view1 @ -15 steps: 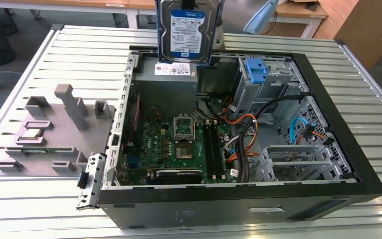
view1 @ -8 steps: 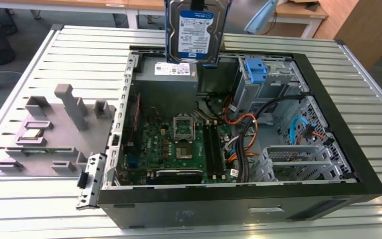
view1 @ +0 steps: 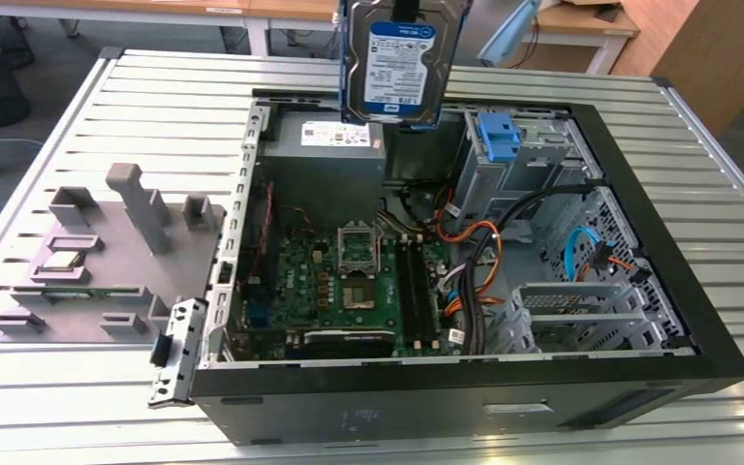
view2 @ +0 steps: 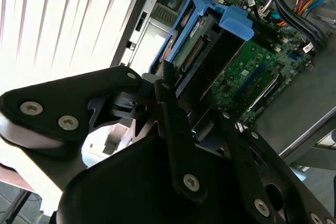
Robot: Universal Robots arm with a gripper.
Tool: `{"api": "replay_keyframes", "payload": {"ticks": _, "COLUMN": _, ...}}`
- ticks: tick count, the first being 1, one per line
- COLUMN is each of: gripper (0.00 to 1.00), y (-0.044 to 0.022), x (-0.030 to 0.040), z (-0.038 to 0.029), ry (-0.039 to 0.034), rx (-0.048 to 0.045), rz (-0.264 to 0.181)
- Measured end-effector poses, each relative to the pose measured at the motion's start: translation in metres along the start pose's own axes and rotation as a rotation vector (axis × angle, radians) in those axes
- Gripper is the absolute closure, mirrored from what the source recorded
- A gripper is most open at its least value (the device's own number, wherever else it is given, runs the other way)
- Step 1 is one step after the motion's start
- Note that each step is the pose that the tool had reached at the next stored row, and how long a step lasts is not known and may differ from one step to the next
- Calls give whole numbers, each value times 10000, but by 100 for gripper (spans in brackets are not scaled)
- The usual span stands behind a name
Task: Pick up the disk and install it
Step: 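Pick up the disk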
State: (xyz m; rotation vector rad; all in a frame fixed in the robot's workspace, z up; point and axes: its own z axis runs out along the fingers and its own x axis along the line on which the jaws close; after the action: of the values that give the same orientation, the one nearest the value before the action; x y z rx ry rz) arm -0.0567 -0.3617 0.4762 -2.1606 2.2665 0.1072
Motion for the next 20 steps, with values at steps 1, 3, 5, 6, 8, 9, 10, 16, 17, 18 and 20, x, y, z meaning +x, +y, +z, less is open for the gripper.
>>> {"api": "replay_keyframes", "payload": {"ticks": 1, "gripper": 65, "y": -23, "x": -1, "z": -1, "ry": 0, "rx": 0, "rz": 1}}
{"api": "replay_keyframes", "payload": {"ticks": 3, "gripper": 65, "y": -65, "x": -3, "z": -2, "ry": 0, "rx": 0, "rz": 3}}
{"api": "replay_keyframes", "payload": {"ticks": 5, "gripper": 65, "y": -109, "x": -5, "z": -3, "ry": 1, "rx": 0, "rz": 7}}
{"api": "replay_keyframes", "payload": {"ticks": 6, "gripper": 65, "y": -129, "x": -6, "z": -4, "ry": 0, "rx": 1, "rz": 9}}
{"api": "replay_keyframes", "payload": {"ticks": 8, "gripper": 65, "y": -152, "x": -7, "z": -4, "ry": 0, "rx": 0, "rz": 8}}
{"api": "replay_keyframes", "payload": {"ticks": 9, "gripper": 65, "y": -154, "x": -7, "z": -5, "ry": 0, "rx": 0, "rz": 7}}
{"api": "replay_keyframes", "payload": {"ticks": 10, "gripper": 65, "y": -154, "x": -7, "z": -4, "ry": -1, "rx": 1, "rz": 8}}
{"api": "replay_keyframes", "payload": {"ticks": 16, "gripper": 65, "y": -155, "x": -5, "z": -5, "ry": 0, "rx": 1, "rz": 8}}
{"api": "replay_keyframes", "payload": {"ticks": 17, "gripper": 65, "y": -156, "x": -1, "z": -5, "ry": 0, "rx": 0, "rz": 8}}
{"api": "replay_keyframes", "payload": {"ticks": 18, "gripper": 65, "y": -156, "x": 3, "z": -6, "ry": 0, "rx": 0, "rz": 7}}
{"api": "replay_keyframes", "payload": {"ticks": 20, "gripper": 65, "y": -156, "x": 13, "z": -6, "ry": 0, "rx": 0, "rz": 8}}
